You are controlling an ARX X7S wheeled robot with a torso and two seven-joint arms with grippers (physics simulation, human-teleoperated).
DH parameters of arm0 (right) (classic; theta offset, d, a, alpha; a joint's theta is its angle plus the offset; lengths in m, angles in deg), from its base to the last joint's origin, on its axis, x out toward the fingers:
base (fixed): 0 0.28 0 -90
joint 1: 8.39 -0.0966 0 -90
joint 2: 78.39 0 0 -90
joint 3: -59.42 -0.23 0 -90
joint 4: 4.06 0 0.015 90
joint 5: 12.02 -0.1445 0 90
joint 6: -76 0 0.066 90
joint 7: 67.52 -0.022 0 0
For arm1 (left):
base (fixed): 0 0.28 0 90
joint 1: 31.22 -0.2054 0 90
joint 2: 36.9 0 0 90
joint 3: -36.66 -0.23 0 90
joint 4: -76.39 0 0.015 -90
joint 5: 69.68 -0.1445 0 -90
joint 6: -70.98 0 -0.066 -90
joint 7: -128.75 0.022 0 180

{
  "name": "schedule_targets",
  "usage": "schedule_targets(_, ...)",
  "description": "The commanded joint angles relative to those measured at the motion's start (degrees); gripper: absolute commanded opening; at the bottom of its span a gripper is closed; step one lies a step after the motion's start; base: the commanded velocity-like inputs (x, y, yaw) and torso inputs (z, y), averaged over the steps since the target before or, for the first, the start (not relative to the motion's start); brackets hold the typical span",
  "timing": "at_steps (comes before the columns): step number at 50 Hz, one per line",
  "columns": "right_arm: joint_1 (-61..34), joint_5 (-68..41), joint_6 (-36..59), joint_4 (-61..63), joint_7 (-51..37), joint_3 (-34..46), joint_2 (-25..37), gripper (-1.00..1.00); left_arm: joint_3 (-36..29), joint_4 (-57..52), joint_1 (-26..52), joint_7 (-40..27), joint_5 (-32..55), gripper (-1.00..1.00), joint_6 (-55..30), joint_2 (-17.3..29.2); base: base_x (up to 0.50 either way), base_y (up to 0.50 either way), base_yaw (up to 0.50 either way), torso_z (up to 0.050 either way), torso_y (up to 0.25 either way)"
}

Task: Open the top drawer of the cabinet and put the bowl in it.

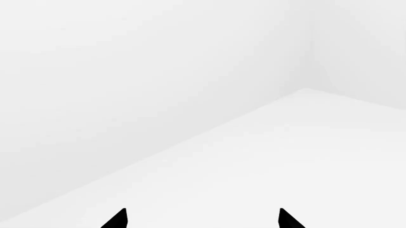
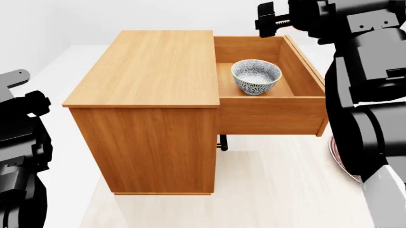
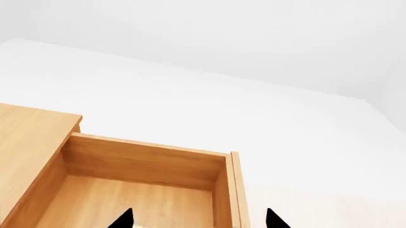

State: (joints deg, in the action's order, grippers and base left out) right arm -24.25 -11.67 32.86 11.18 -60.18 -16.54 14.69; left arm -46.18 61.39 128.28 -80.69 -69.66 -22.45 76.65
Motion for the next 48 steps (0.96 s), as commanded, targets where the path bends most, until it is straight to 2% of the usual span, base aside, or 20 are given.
schedule_targets(1,1.02,0.03,4.08,13.39,1.11,0.96,3.93,1.0,0.2,0.0,0.02,-0.03,0.05,1.0,-0.02,0.13,0.0,0.0,0.0,0.0,0.0)
schedule_targets(4,7.52,-0.46,17.3,34.7,3.15,0.96,8.03,1.0,0.32,0.0,0.17,-0.03,0.05,1.0,-0.09,0.26,0.0,0.0,0.0,0.0,0.0)
schedule_targets(8,14.0,-1.91,30.77,56.96,6.26,0.46,13.6,1.0,0.44,0.0,0.3,-0.04,0.04,1.0,-0.06,0.34,0.0,0.0,0.0,0.0,0.0)
schedule_targets(12,20.75,-3.51,41.19,76.29,8.24,-2.72,18.49,1.0,0.53,0.0,0.37,-0.1,0.0,1.0,-0.02,0.36,0.0,0.0,0.0,0.0,0.0)
schedule_targets(14,24.0,-6.76,43.12,82.75,7.42,-4.61,20.87,1.0,0.31,0.0,0.32,-0.06,-0.11,1.0,0.0,0.29,0.0,0.0,0.0,0.0,0.0)
schedule_targets(15,25.4,-14.81,43.13,84.88,1.58,-5.5,23.37,1.0,0.27,0.0,0.33,-0.1,-0.11,1.0,0.01,0.3,0.0,0.0,0.0,0.0,0.0)
schedule_targets(17,27.99,-31.99,43.12,89.25,-15.61,-8.46,30.26,1.0,0.2,0.0,0.42,-0.16,-0.1,1.0,-0.03,0.33,0.0,0.0,0.0,0.0,0.0)
schedule_targets(19,30.88,-49.18,43.05,92.97,-32.18,-11.46,34.11,1.0,0.15,0.0,0.51,-0.24,-0.09,1.0,-0.06,0.37,0.0,0.0,0.0,0.0,0.0)
schedule_targets(21,33.3,-65.51,42.91,95.33,-37.56,-13.61,36.2,1.0,0.13,0.0,0.54,-0.25,-0.05,1.0,-0.07,0.4,0.0,0.0,0.0,0.0,0.0)
schedule_targets(23,36.94,-71.13,42.66,98.23,-40.94,-16.32,38.5,1.0,0.19,0.0,0.49,-0.29,-0.01,1.0,-0.04,0.46,0.0,0.0,0.0,0.0,0.0)
schedule_targets(33,52.63,-78.73,38.45,108.31,-43.91,-26.14,43.46,1.0,0.34,0.0,0.27,-0.31,-0.01,1.0,-0.07,0.27,0.0,0.0,0.0,0.0,0.0)
schedule_targets(41,59.22,-73.95,33.83,111.81,-39.88,-25.51,44.5,1.0,0.34,0.0,0.07,-0.36,-0.01,1.0,-0.07,0.25,0.0,0.0,0.0,0.0,0.0)
schedule_targets(48,59.36,-72.85,32.4,111.8,-39.52,-24.65,44.27,1.0,0.32,0.0,0.11,-0.31,0.0,1.0,-0.11,0.24,0.0,0.0,0.0,0.0,0.0)
